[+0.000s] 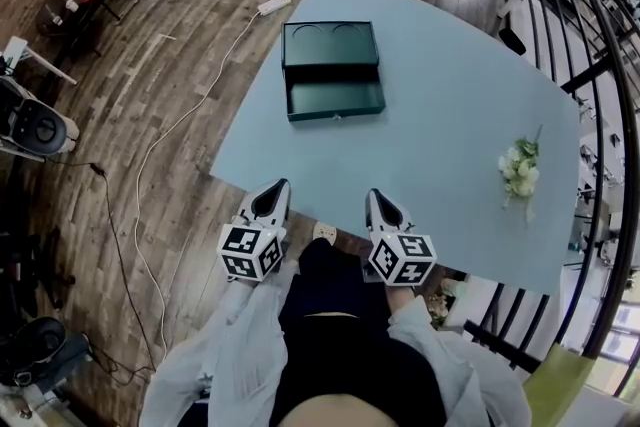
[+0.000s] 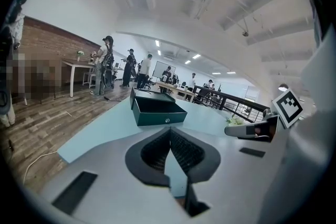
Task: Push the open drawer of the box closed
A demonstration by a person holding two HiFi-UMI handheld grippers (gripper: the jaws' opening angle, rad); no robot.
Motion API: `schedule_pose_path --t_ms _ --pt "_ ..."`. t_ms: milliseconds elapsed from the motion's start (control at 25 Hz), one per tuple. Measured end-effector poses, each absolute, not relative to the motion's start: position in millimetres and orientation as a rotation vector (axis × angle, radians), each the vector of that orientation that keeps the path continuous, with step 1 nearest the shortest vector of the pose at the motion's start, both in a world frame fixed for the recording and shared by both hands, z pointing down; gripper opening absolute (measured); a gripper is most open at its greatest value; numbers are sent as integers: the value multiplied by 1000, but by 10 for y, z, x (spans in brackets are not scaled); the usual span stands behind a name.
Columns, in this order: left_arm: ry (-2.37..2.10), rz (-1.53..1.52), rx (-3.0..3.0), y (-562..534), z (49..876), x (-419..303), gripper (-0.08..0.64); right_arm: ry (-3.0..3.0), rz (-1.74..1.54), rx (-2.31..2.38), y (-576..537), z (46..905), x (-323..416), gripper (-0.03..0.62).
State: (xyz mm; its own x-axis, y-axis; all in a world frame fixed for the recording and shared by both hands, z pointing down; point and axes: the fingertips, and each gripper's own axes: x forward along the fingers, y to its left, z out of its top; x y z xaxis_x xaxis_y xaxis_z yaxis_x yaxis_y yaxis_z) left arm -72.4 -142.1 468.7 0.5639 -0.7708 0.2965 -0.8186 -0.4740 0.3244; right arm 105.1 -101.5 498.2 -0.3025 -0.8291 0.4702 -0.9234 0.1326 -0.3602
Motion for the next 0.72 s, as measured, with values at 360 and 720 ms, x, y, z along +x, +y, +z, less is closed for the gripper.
schedule_pose_path --t_ms 360,720 --pt "-1281 196 2362 -1784 4799 -621 15 -2242 905 1753 -1430 5044 1173 8" --pt "-1258 214 2357 -2003 4932 -484 17 -2224 885 1742 -1706 5147 1275 8"
